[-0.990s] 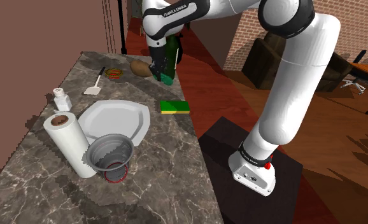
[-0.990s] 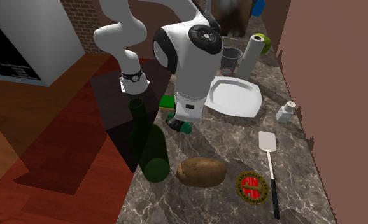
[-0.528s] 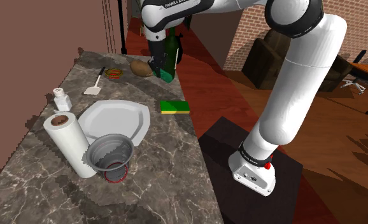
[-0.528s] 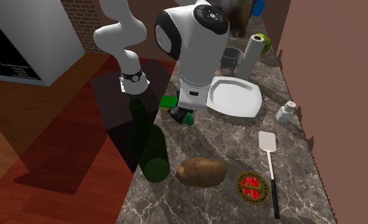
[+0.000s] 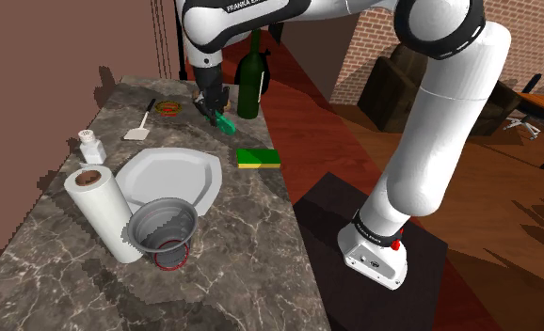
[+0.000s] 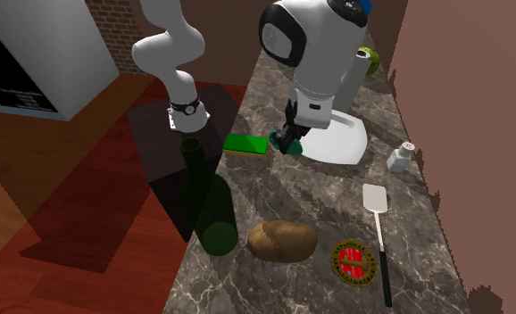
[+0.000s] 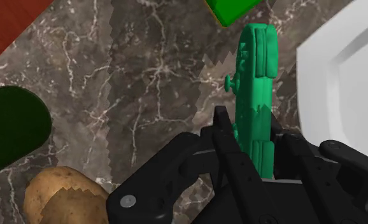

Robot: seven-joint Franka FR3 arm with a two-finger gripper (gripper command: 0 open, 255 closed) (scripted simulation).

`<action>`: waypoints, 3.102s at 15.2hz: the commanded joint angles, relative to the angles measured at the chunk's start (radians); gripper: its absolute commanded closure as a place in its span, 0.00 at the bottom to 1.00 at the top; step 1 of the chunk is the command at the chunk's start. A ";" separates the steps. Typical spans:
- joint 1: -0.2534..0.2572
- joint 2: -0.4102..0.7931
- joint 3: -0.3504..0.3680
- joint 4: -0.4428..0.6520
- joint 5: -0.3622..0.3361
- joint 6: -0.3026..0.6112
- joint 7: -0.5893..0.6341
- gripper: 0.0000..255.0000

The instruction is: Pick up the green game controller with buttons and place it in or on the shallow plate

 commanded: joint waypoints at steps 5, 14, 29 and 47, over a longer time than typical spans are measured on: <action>0.079 0.028 0.056 0.034 0.011 -0.010 0.132 1.00; 0.207 0.141 0.128 0.184 0.007 -0.050 0.327 1.00; 0.229 0.218 0.128 0.119 -0.011 0.091 0.357 1.00; 0.230 0.205 0.131 0.229 -0.006 -0.032 0.353 0.00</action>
